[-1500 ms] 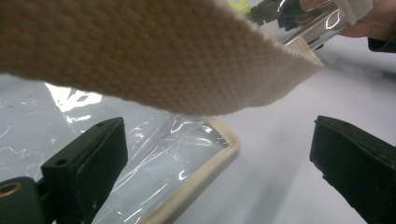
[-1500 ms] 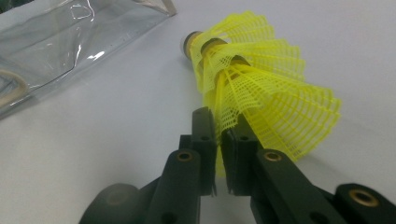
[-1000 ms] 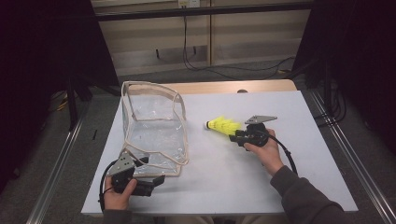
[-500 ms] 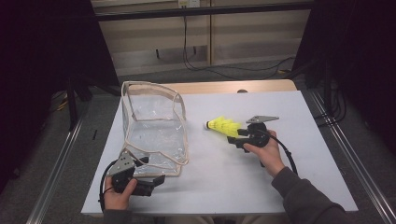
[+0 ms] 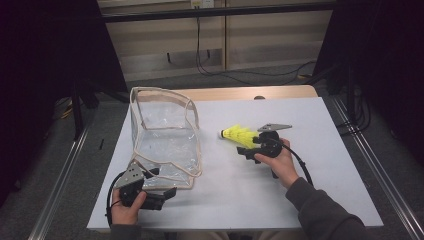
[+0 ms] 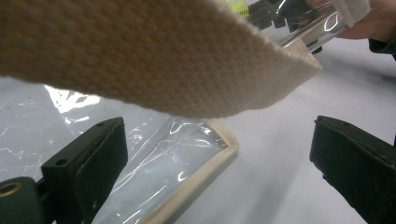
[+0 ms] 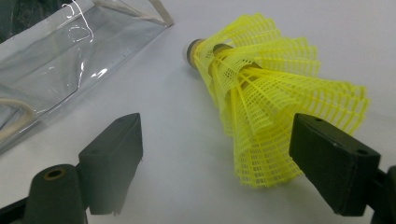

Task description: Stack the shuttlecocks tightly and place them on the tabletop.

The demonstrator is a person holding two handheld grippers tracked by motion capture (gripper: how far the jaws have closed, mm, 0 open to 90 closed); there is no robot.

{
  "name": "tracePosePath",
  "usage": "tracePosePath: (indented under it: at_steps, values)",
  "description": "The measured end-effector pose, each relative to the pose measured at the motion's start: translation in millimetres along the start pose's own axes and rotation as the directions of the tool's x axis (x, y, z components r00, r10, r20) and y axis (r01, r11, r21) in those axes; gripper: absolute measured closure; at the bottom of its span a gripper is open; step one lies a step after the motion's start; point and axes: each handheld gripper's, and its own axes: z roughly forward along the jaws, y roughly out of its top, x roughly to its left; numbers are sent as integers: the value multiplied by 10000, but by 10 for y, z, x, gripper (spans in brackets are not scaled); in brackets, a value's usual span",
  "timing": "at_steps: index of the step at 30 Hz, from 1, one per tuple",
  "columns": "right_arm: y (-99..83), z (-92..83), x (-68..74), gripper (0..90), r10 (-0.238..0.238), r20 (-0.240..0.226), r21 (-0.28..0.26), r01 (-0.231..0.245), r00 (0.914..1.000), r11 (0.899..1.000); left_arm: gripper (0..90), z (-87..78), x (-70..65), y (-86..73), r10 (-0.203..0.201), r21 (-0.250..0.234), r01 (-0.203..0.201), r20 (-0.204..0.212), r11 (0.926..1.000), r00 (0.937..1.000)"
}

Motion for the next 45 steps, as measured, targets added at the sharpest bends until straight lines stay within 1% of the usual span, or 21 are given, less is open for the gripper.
tracePosePath:
  at_steps: [4, 6, 8, 13, 15, 17, 20, 22, 29, 31, 38, 40, 42, 45]
  values:
    - [17, 33, 12, 183, 15, 83, 4, -15, 10000, 10000, 41, 2, 1, -2, -13, -33, 13, 25, 10000, 10000]
    - [26, 52, 23, 221, -88, 168, 51, 87, 9998, 9999, 41, 1, 1, -1, -21, -31, 21, 28, 10000, 10000]
    - [33, 73, 33, 266, -75, 242, 26, 74, 9997, 10000, 41, 0, 1, -1, -12, -22, 13, 26, 10000, 10000]
    - [38, 121, 32, 365, -135, 685, -24, 137, 9976, 9999, 42, -4, 4, -2, -34, -31, 34, 56, 10000, 10000]
    - [39, 132, 31, 389, -44, 720, -85, 50, 9974, 10000, 42, -5, 5, -2, -35, -32, 36, 59, 10000, 10000]
    - [43, 138, 32, 405, -55, 816, -159, 68, 9966, 9999, 42, -5, 8, -2, -24, -26, 24, 65, 10000, 10000]
    - [51, 148, 40, 454, -85, 906, -261, 109, 9959, 9996, 42, -3, 6, -2, -28, -30, 28, 62, 10000, 10000]
    - [55, 155, 45, 477, -101, 895, -321, 130, 9959, 9994, 42, -3, 5, -2, -33, -33, 33, 54, 10000, 10000]
    - [56, 194, 73, 507, -212, 838, -296, 237, 9963, 9993, 42, 2, 4, -5, -40, -78, 40, 27, 10000, 10000]
    - [59, 212, 79, 506, -344, 900, -280, 371, 9953, 9989, 42, 2, 5, -6, -50, -92, 50, 32, 9999, 10000]
    - [60, 267, 91, 522, -525, 1109, -275, 558, 9924, 9981, 42, 0, 9, -7, -49, -104, 50, 61, 9999, 10000]
    - [64, 275, 90, 534, -539, 1210, -284, 577, 9912, 9979, 42, 1, 9, -7, -72, -109, 73, 76, 9999, 9999]
    - [70, 282, 77, 553, -436, 1255, -357, 484, 9911, 9982, 42, -1, 12, -6, -52, -94, 53, 84, 9999, 10000]
    - [80, 296, 63, 560, -469, 1340, -331, 518, 9899, 9981, 43, -1, 12, -8, -63, -103, 64, 52, 9999, 10000]
